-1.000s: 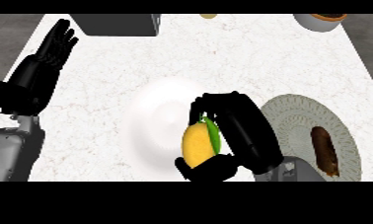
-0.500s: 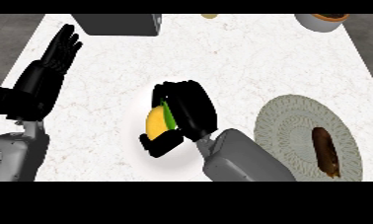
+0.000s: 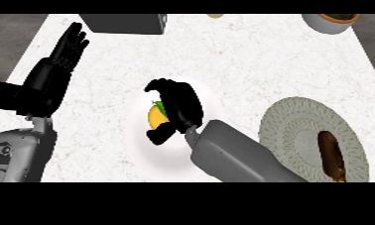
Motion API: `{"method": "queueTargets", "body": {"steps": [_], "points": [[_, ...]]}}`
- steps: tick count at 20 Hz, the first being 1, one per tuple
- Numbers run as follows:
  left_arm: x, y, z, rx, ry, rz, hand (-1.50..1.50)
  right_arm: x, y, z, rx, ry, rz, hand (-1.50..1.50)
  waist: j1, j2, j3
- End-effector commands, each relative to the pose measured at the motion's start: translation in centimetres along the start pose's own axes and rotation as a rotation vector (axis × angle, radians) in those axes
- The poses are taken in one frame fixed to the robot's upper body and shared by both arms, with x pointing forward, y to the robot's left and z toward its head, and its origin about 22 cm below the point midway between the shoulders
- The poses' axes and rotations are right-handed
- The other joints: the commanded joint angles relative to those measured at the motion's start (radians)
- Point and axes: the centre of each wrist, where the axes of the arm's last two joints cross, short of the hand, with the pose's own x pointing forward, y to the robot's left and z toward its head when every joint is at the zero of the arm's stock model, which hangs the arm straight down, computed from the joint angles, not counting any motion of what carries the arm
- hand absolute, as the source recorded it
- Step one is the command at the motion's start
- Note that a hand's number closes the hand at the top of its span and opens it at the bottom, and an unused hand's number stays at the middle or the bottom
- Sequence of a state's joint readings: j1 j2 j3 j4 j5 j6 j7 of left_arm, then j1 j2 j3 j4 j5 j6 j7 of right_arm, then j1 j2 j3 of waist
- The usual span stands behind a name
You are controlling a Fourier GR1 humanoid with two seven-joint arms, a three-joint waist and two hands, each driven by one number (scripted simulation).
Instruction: Pick the lemon from the placemat and place it in the plate
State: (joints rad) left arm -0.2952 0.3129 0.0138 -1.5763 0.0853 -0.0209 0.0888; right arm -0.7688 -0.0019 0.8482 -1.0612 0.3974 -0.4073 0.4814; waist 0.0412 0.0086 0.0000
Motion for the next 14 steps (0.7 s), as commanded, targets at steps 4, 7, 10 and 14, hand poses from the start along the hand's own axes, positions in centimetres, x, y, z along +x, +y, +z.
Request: {"method": "queueTargets", "body": {"steps": [4, 7, 10, 14], "points": [[-0.2, -0.2, -0.4, -0.016, -0.011, -0.002, 0.00, -0.1, 1.3, -0.1, -0.021, -0.049, -0.185, -1.50, 0.023, 0.007, 0.001], [1.6, -0.6, -1.4, -0.024, -0.010, 0.007, 0.00, -0.8, 0.3, -1.2, -0.100, -0.067, -0.272, -1.50, 0.016, 0.006, 0.001], [1.3, 0.5, -0.9, -0.026, -0.011, 0.005, 0.00, 0.1, -0.3, -1.2, -0.179, -0.085, -0.372, -1.50, 0.014, 0.003, 0.001], [-0.2, 1.1, -0.3, 0.010, 0.012, 0.006, 0.00, -1.8, -0.9, -0.9, -0.187, -0.082, -0.548, -1.50, -0.018, -0.001, 0.001]]}}
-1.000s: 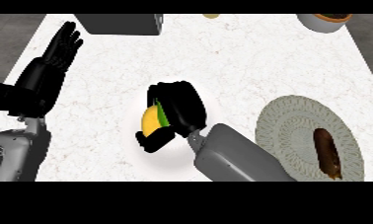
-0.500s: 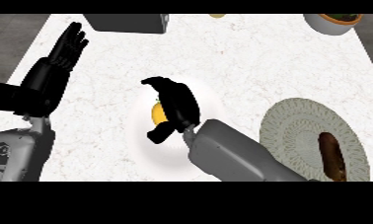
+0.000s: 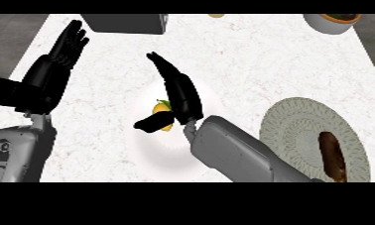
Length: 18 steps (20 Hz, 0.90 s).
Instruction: Pick the lemon from the placemat and place it in the plate
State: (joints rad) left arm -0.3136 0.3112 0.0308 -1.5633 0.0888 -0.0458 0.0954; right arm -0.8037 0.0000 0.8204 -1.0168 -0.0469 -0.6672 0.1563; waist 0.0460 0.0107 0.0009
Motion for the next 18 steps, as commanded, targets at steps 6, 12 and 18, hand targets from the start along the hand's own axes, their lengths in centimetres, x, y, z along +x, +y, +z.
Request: {"method": "queueTargets", "body": {"steps": [6, 12, 18], "points": [[-0.4, 1.4, 0.3, 0.037, 0.009, 0.009, 0.00, -3.0, -6.0, -1.1, -0.118, 0.009, -0.196, -1.50, -0.043, -0.009, 0.000], [0.1, -0.6, 2.5, 0.040, 0.004, -0.001, 0.00, -5.8, -13.2, 1.6, -0.151, -0.021, -0.228, -1.50, -0.049, -0.014, 0.000], [-0.1, -0.2, 0.8, 0.034, 0.031, -0.015, 0.00, -10.0, -16.9, 5.5, -0.111, -0.037, -0.211, -1.50, -0.050, -0.012, -0.001]]}}
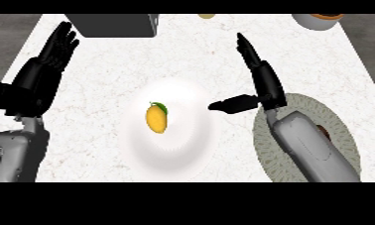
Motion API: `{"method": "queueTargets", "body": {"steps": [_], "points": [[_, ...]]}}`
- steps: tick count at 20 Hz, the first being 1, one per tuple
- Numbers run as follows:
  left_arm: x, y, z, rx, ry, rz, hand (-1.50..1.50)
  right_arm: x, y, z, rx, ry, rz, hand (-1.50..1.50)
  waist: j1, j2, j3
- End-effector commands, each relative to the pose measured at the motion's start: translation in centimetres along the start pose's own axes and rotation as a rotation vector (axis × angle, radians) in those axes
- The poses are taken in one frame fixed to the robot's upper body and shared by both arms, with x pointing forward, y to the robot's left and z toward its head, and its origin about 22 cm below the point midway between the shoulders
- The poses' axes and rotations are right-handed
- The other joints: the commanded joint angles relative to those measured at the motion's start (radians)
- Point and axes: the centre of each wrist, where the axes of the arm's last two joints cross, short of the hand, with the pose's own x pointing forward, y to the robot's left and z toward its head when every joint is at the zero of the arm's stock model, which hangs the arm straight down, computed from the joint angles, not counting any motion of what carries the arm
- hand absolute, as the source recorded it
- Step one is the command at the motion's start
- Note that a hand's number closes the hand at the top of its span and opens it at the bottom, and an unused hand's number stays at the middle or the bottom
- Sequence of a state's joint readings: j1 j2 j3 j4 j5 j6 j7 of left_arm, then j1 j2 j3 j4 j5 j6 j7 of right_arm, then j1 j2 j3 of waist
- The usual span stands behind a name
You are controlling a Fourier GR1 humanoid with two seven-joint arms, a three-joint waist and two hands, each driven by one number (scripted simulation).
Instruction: Pick the lemon from the placemat and place it in the plate
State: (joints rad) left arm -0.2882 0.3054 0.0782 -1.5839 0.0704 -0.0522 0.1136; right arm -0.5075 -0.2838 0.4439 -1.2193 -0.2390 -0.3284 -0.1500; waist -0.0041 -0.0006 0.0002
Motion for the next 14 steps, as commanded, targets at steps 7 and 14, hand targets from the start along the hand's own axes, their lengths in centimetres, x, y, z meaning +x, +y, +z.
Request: {"method": "queueTargets", "body": {"steps": [7, 14], "points": [[1.8, 0.2, 0.3, -0.011, -0.016, 0.012, 0.00, -3.6, -11.0, 3.3, 0.011, -0.006, 0.046, -1.50, 0.006, 0.000, 0.000], [-0.3, 0.4, 0.2, -0.009, 0.011, 0.010, 0.00, -4.3, -13.2, 3.9, -0.020, -0.049, 0.112, -1.50, 0.002, 0.001, 0.000]]}}
